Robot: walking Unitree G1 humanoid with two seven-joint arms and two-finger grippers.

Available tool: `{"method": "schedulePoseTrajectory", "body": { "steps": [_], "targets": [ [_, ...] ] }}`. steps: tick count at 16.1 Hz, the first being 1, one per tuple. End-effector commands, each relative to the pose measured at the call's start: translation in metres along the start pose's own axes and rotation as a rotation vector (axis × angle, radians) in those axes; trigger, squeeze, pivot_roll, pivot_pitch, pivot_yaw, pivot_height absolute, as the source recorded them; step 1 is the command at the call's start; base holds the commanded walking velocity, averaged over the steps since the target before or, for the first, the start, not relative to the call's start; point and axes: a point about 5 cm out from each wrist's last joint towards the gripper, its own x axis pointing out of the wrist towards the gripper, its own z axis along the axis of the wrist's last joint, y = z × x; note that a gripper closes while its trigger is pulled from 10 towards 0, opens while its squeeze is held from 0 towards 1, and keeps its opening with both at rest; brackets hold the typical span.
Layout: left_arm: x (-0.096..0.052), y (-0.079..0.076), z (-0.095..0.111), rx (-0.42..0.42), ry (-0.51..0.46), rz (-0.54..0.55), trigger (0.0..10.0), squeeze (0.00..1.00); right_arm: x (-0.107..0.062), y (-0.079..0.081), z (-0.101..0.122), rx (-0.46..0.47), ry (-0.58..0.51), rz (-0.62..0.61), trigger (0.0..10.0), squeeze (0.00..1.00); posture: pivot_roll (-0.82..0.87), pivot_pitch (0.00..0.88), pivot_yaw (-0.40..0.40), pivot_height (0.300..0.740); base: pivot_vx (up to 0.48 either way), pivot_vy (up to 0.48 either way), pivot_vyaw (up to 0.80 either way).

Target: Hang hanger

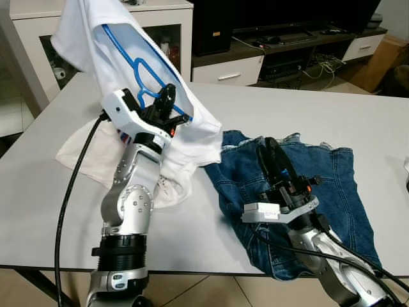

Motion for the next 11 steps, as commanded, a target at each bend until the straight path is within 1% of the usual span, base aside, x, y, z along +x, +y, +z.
{"method": "schedulePoseTrajectory", "body": {
  "steps": [1,2,3,4,5,6,7,8,9,10,11],
  "targets": [
    [0.006,-0.009,0.002,-0.032,-0.008,-0.012,0.0,0.0,0.005,0.001,-0.002,0.098,0.046,0.029,10.0,0.0,0.06,0.041,-0.041,0.74,0.0,0.0,0.0],
    [0.006,-0.012,0.001,-0.054,-0.007,-0.015,0.0,0.0,0.005,0.004,-0.003,0.158,0.077,0.049,10.0,0.0,0.07,0.042,-0.041,0.74,0.0,0.0,0.0],
    [0.007,-0.017,0.0,-0.094,-0.005,-0.025,0.0,0.0,0.007,0.01,-0.007,0.248,0.144,0.061,10.0,0.0,0.07,0.043,-0.042,0.74,0.0,0.0,0.0],
    [0.007,-0.019,0.0,-0.11,-0.005,-0.03,0.0,0.0,0.008,0.012,-0.008,0.275,0.172,0.059,10.0,0.0,0.07,0.043,-0.041,0.74,0.0,0.0,0.0],
    [0.008,-0.023,-0.001,-0.14,-0.005,-0.039,0.0,0.0,0.014,0.015,-0.01,0.338,0.223,0.044,10.0,0.0,0.07,0.044,-0.039,0.74,0.0,0.0,0.0],
    [0.009,-0.028,-0.001,-0.18,-0.004,-0.047,0.0,0.0,0.026,0.019,-0.007,0.359,0.229,0.032,10.0,0.0,0.07,0.044,-0.034,0.74,0.0,0.0,0.0],
    [0.009,-0.028,-0.002,-0.185,-0.003,-0.047,0.0,0.0,0.029,0.02,-0.006,0.359,0.223,0.034,10.0,0.0,0.07,0.044,-0.034,0.74,0.0,0.0,0.0],
    [0.01,-0.031,-0.001,-0.204,-0.008,-0.058,0.0,0.0,0.036,0.022,-0.003,0.389,0.225,0.026,10.0,0.0,0.07,0.043,-0.031,0.74,0.0,0.0,0.0],
    [0.01,-0.032,-0.001,-0.212,-0.007,-0.064,0.0,0.0,0.038,0.023,-0.002,0.398,0.226,0.027,10.0,0.0,0.07,0.044,-0.031,0.74,0.0,0.0,0.0],
    [0.009,-0.036,0.0,-0.225,-0.003,-0.086,0.0,0.0,0.041,0.025,-0.002,0.42,0.234,0.03,10.0,0.09,0.07,0.043,-0.032,0.74,0.0,0.0,0.0],
    [0.007,-0.043,-0.001,-0.23,0.019,-0.145,0.0,0.0,0.045,0.031,-0.001,0.462,0.25,0.046,10.0,0.03,0.07,0.043,-0.032,0.74,0.0,0.0,0.0]
  ]
}}
